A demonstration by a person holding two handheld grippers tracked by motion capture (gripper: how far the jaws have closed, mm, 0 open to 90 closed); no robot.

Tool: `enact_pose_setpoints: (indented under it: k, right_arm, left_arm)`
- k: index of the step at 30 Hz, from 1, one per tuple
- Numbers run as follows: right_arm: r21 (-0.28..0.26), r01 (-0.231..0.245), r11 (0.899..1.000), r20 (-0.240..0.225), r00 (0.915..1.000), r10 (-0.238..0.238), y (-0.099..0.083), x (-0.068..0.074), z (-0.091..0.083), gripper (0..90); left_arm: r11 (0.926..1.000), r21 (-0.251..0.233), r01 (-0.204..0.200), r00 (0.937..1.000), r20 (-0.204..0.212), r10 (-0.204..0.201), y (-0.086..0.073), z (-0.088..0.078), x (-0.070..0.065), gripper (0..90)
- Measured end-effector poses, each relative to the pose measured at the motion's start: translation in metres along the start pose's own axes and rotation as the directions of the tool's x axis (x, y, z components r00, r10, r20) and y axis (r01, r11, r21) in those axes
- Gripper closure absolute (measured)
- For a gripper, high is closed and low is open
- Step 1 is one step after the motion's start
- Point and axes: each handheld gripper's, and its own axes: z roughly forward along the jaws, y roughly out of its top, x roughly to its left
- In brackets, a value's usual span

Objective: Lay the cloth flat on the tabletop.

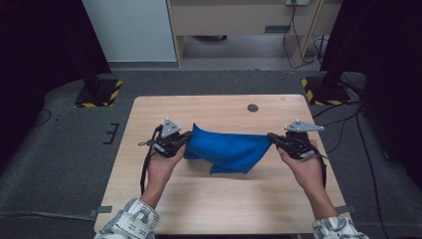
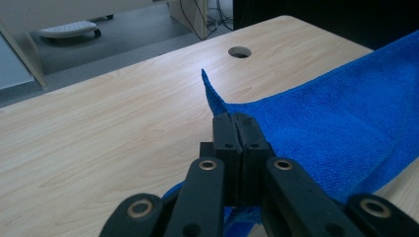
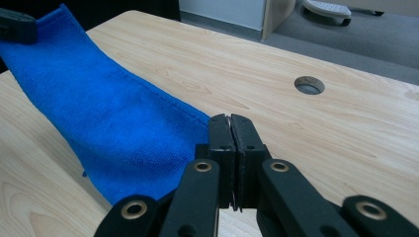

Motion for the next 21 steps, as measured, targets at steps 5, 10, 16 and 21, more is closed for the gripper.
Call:
enact_pose_setpoints:
  k: [5, 10, 16, 21]
  right_arm:
    - [-0.012, 0.015, 1.000, -0.003, 0.9999, -0.015, 0.006, 0.002, -0.008, 88.8]
    - [-0.032, 0.022, 0.999, -0.006, 0.9997, -0.022, 0.012, 0.004, -0.014, 88.8]
    - [-0.043, 0.032, 0.999, -0.006, 0.9995, -0.032, 0.016, 0.006, -0.020, 88.8]
    - [-0.053, 0.038, 0.998, -0.006, 0.9992, -0.038, 0.020, 0.007, -0.025, 88.8]
  left_arm:
    - [0.9998, -0.020, -0.010, 0.9999, 0.008, 0.010, 0.004, -0.005, -0.004, 88.6]
    - [0.9991, -0.038, -0.021, 0.9997, 0.015, 0.021, 0.007, -0.010, -0.008, 88.6]
    - [0.9977, -0.061, -0.028, 0.9994, 0.020, 0.029, 0.011, -0.017, -0.013, 88.6]
    - [0.9965, -0.077, -0.034, 0.9993, 0.013, 0.035, 0.016, -0.023, -0.014, 88.6]
